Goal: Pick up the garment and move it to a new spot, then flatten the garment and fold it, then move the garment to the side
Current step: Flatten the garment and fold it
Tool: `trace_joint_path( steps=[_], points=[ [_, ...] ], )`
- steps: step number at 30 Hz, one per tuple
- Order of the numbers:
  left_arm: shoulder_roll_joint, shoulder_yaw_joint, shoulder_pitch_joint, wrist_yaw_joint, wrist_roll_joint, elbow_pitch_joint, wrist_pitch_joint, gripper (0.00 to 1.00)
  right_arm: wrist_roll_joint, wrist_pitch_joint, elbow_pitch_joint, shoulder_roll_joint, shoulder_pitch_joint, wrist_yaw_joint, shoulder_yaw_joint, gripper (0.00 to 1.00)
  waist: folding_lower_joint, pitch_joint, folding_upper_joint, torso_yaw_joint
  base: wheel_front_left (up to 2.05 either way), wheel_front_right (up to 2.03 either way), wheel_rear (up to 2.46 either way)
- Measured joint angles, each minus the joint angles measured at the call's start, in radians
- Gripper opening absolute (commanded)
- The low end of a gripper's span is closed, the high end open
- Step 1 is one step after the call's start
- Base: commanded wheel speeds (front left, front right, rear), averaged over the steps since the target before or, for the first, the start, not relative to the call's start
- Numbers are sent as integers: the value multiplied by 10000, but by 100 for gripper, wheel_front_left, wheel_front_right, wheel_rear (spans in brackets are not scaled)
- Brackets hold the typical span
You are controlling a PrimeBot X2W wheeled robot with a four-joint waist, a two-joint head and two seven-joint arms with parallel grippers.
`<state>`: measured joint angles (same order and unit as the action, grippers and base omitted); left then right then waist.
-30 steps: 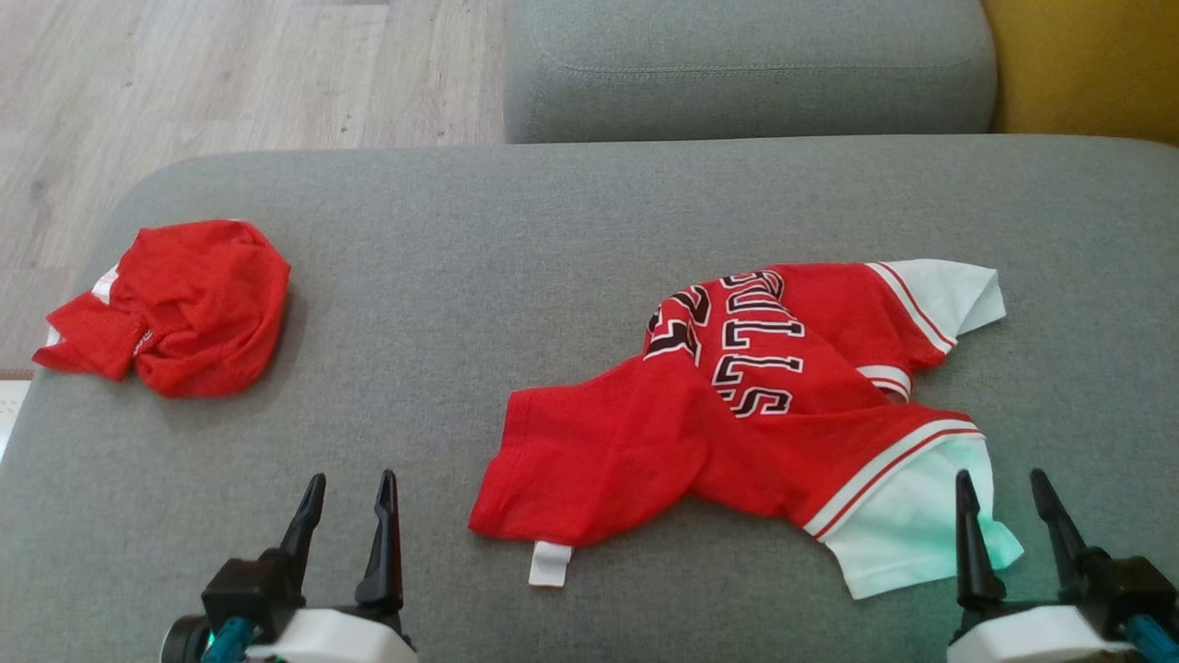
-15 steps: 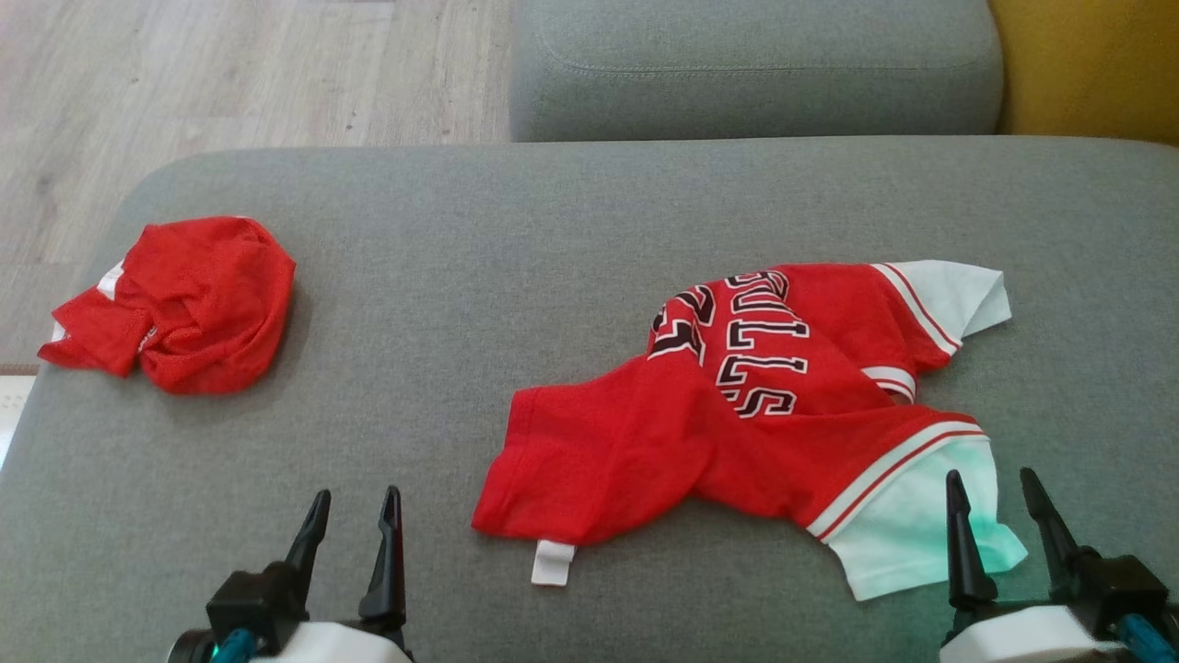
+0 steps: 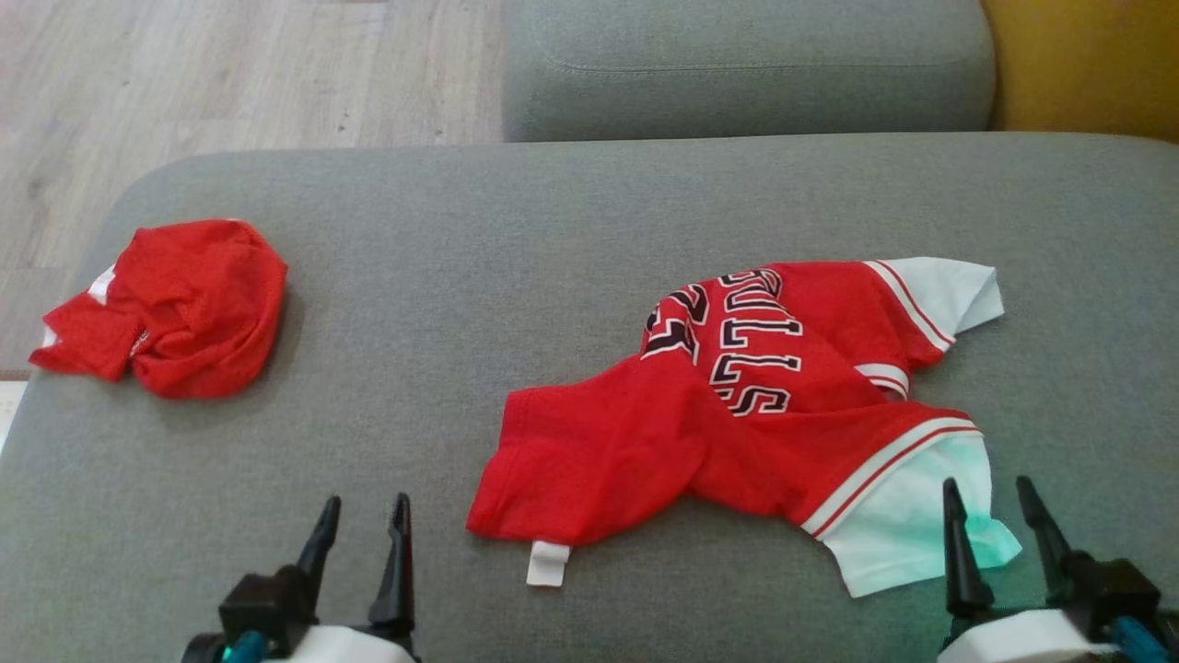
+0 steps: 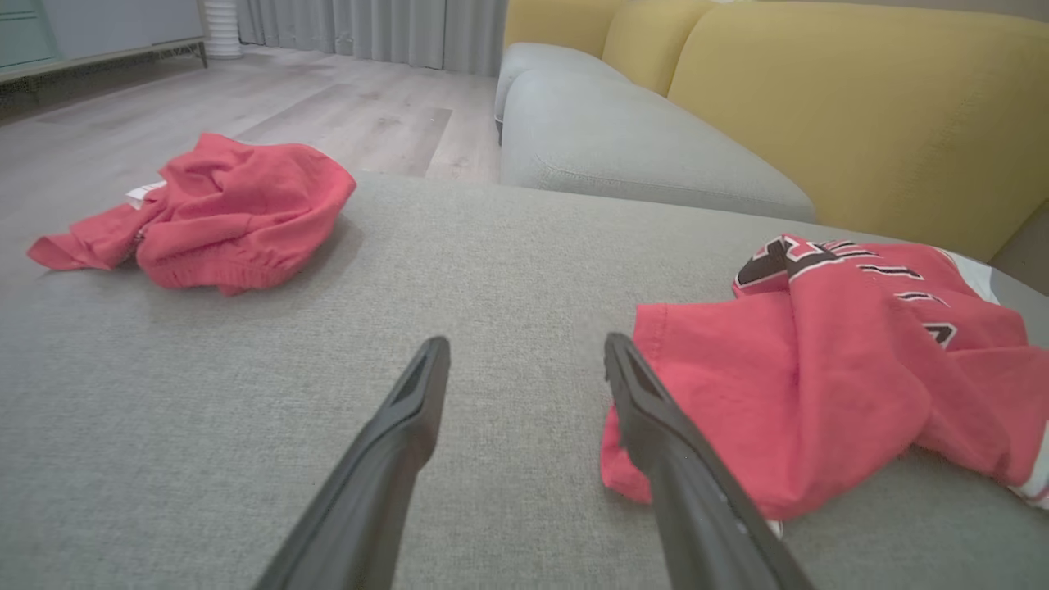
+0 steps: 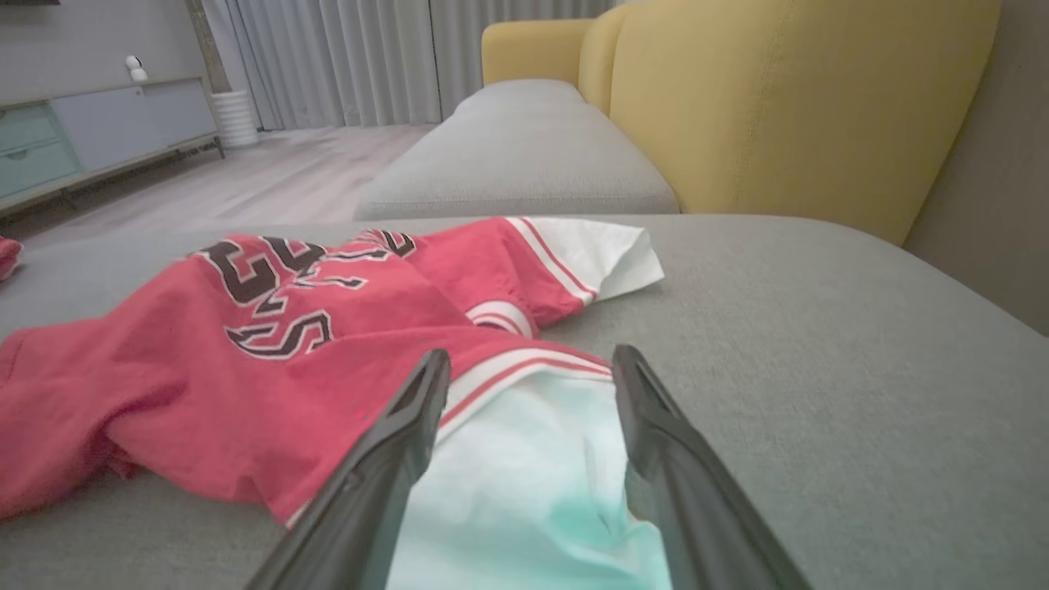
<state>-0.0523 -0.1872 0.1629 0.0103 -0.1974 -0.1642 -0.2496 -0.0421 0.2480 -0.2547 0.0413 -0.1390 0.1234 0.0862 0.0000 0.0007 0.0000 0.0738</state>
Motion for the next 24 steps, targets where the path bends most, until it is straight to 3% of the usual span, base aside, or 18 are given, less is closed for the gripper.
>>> trace_joint_path(
  steps=[3, 8, 16, 24],
  points=[
    [-2, -347, -21, -13, 12, -290, 0, 100, 234, -550, -215, 0, 43, 0, 35, 100, 0, 23, 0, -113, 0, 0, 0],
    [0, -1012, -245, -44, -178, -834, 871, 100, 569, -2892, 349, 119, 151, 0, 234, 100, 0, 145, 0, -330, 0, 0, 0],
    [4, -1327, -1385, 17, -426, -1287, 2403, 100, 378, -6052, 2142, 1124, 279, 0, 54, 100, 0, 576, 0, -641, 0, 0, 0],
    [-19, -1457, -1527, 339, -418, -1634, 3405, 100, -134, -7450, 3101, 1697, 225, 0, -500, 100, 0, 981, 0, -817, 0, 0, 0]
  ],
)
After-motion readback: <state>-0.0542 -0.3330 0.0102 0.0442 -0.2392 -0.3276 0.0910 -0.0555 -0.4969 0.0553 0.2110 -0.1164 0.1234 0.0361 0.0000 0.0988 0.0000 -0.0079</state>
